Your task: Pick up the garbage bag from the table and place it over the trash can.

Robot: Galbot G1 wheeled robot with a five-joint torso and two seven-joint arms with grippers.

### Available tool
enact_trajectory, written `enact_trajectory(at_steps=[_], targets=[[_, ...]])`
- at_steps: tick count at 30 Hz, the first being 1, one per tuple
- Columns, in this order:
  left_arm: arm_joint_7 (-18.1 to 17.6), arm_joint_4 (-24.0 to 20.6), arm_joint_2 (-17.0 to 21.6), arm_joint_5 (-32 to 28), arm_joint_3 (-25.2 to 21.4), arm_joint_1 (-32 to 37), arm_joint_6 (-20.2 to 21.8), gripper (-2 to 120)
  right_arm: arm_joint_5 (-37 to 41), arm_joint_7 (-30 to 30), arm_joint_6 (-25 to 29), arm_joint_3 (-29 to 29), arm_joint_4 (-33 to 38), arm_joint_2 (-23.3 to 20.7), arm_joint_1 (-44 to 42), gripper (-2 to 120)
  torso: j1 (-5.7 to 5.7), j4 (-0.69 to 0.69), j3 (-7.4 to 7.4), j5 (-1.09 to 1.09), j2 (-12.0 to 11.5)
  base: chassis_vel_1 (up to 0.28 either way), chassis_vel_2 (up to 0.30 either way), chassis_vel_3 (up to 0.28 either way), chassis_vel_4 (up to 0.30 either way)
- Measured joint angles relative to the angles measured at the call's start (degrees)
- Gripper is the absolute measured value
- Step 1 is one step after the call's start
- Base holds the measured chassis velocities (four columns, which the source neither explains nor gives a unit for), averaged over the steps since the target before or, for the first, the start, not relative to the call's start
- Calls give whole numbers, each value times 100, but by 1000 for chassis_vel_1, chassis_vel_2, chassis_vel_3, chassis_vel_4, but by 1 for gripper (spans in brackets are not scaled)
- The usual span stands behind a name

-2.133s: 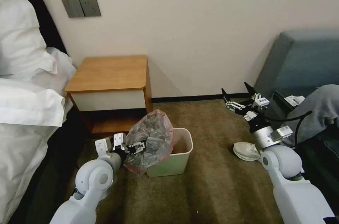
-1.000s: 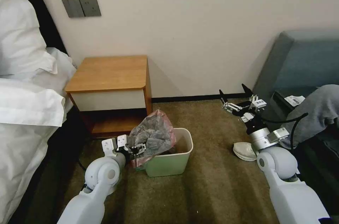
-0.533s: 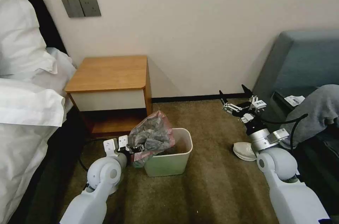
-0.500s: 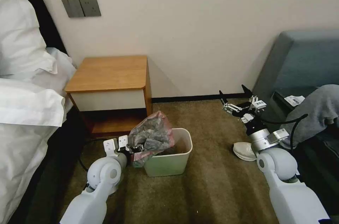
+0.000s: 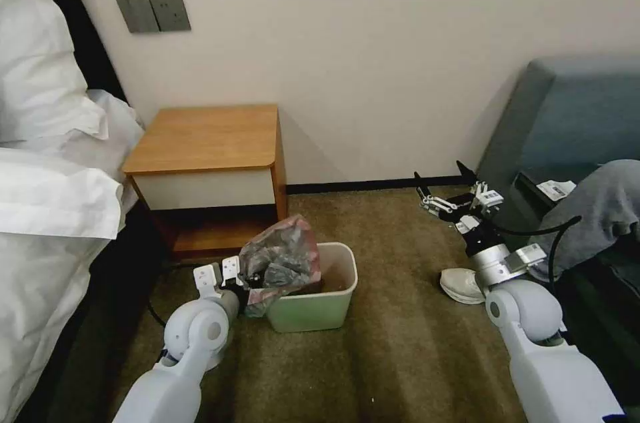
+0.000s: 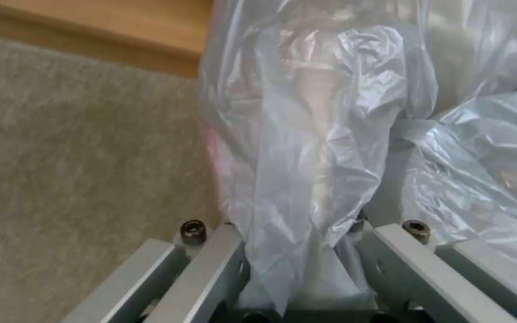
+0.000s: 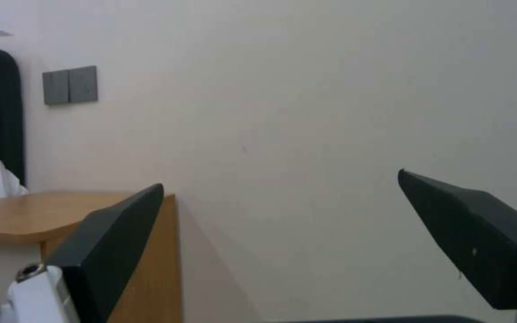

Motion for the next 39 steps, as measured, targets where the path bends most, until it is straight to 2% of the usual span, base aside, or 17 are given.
enact_trajectory(at_steps=[7, 9, 12, 14, 16, 18, 19, 23, 31, 36, 39], targets=[[97, -141, -37, 52, -6, 86, -155, 7, -3, 0, 1, 4, 77, -5, -2, 100, 0, 0, 0, 0, 0, 0, 0, 0, 0], [343, -269, -55, 395, -7, 227, -517, 7, 167, 13, -47, -14, 359, -43, -144, 100, 0, 1, 0, 0, 0, 0, 0, 0, 0], [489, -338, -67, 630, -6, 325, -763, 7, 412, 27, -117, -70, 647, -99, -330, 100, 0, 1, 0, -1, 0, 0, 0, 0, 0], [684, -413, -106, 945, -12, 439, -1145, 7, 669, 25, -202, -175, 1015, -174, -612, 100, 0, 0, 0, -1, 0, 0, 0, 0, 0], [727, -422, -116, 1012, -16, 459, -1232, 7, 715, 23, -221, -203, 1086, -184, -669, 100, -1, 0, 0, -1, 0, 0, 0, 0, 0], [931, -425, -173, 1332, -39, 548, -1683, 7, 963, -6, -341, -382, 1392, -205, -932, 100, -1, 0, 0, -1, 0, 0, 0, 0, 0], [931, -425, -173, 1332, -39, 548, -1683, 7, 963, -6, -341, -382, 1392, -205, -932, 100, -1, 0, 0, -1, 0, 0, 0, 0, 0], [1257, -427, -210, 1580, -55, 658, -2192, 7, 1423, 11, -599, -919, 1610, -240, -1155, 100, 0, 0, 0, -1, 0, 0, 0, 0, 0], [1610, -416, -199, 1812, -78, 721, -2608, 7, 1862, 226, -838, -1671, 1365, -360, -942, 100, 0, 0, 0, -1, 0, 0, 0, 0, 0], [1818, -367, -191, 2024, -140, 737, -2903, 7, 2449, 932, -1196, -2189, 1252, -473, -529, 100, -1, 1, 0, 0, 0, 0, 0, 0, 0], [1849, -364, -192, 2074, -147, 739, -2935, 7, 2481, 1072, -1264, -2320, 1243, -498, -378, 100, -1, 1, 0, -1, 0, 0, 0, 0, 0]])
